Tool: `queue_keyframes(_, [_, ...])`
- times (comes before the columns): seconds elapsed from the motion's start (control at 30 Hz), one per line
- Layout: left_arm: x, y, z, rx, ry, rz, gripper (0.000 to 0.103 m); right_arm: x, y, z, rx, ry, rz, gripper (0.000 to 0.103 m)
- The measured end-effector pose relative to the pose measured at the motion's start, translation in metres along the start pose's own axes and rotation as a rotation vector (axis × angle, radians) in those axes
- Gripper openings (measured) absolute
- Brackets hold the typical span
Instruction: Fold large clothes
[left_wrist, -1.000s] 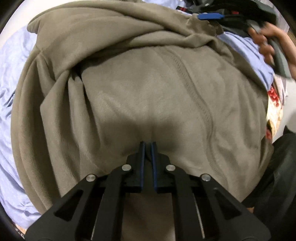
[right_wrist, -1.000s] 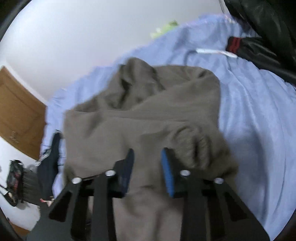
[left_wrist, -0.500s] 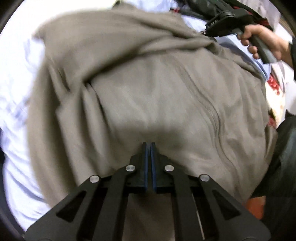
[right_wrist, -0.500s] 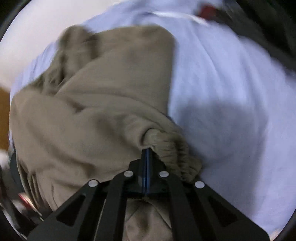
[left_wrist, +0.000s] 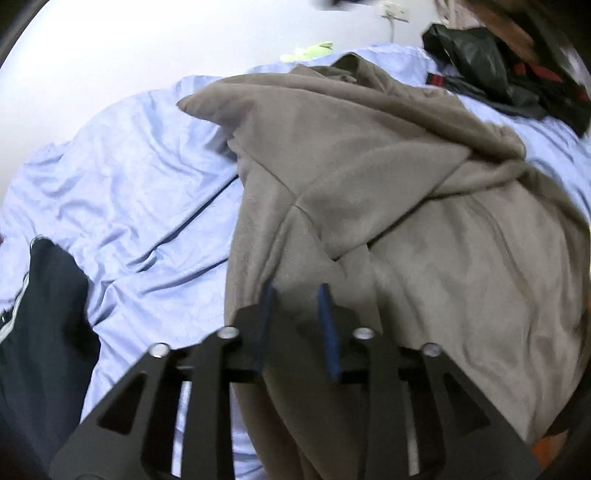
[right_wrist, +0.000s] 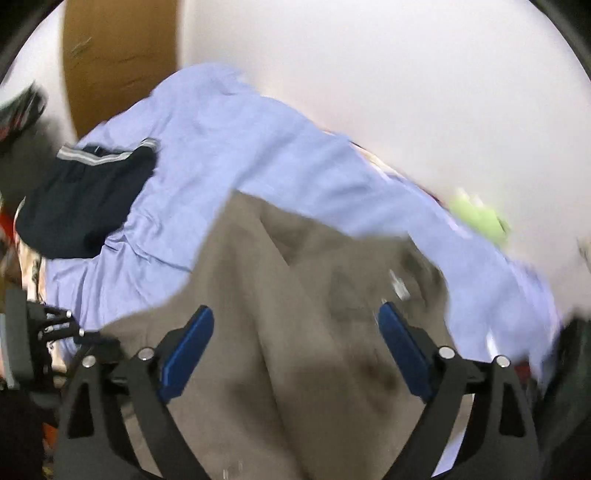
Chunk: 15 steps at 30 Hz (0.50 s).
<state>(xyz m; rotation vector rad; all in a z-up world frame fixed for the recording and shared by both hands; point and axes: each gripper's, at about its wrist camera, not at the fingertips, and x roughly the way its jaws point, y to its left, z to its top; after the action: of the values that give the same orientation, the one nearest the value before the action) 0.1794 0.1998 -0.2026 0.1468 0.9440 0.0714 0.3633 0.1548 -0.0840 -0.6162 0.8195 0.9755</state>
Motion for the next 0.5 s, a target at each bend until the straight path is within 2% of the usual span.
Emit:
queue_keyframes(0.07, [0.007,-0.01,-0.003,0.034,0.008,0.007,0.042,0.035,0.007,0.027,-0.005,0.074,0.033,0.089])
queue_keyframes(0.13, [0.006,-0.014,-0.005,0.051,0.011,0.016,0.042,0.069,0.012,0.048,-0.012,0.129,0.06,0.089])
queue_keyframes(0.2, [-0.013,-0.006,-0.005,0.024,-0.036,-0.011,0.042,0.095,0.02,0.06,-0.007,0.184,0.091,0.089])
queue_keyframes(0.23, [-0.023,-0.003,-0.002,0.011,-0.074,-0.024,0.049,0.112,0.024,0.067,-0.006,0.225,0.114,0.089])
queue_keyframes(0.27, [-0.028,-0.002,0.0,0.005,-0.095,0.001,0.071,0.123,0.033,0.066,-0.015,0.25,0.114,0.089])
queue_keyframes(0.3, [-0.024,-0.006,0.01,0.001,-0.121,0.059,0.077,0.133,0.037,0.068,-0.027,0.275,0.111,0.089])
queue_keyframes(0.33, [-0.029,-0.001,0.012,-0.013,-0.144,0.109,0.077,0.137,0.039,0.068,-0.035,0.296,0.115,0.089])
queue_keyframes(0.37, [-0.03,0.002,0.013,-0.029,-0.147,0.095,0.077,0.148,0.043,0.068,-0.028,0.332,0.127,0.088])
queue_keyframes(0.43, [-0.023,0.009,0.013,-0.077,-0.121,0.027,0.077,0.172,0.045,0.063,0.045,0.439,0.166,0.07])
queue_keyframes(0.47, [-0.016,0.009,0.014,-0.081,-0.094,0.019,0.077,0.177,0.044,0.06,0.061,0.468,0.169,0.039])
queue_keyframes(0.5, [-0.004,0.009,0.014,-0.076,-0.058,0.012,0.077,0.181,0.044,0.057,0.065,0.485,0.169,0.017])
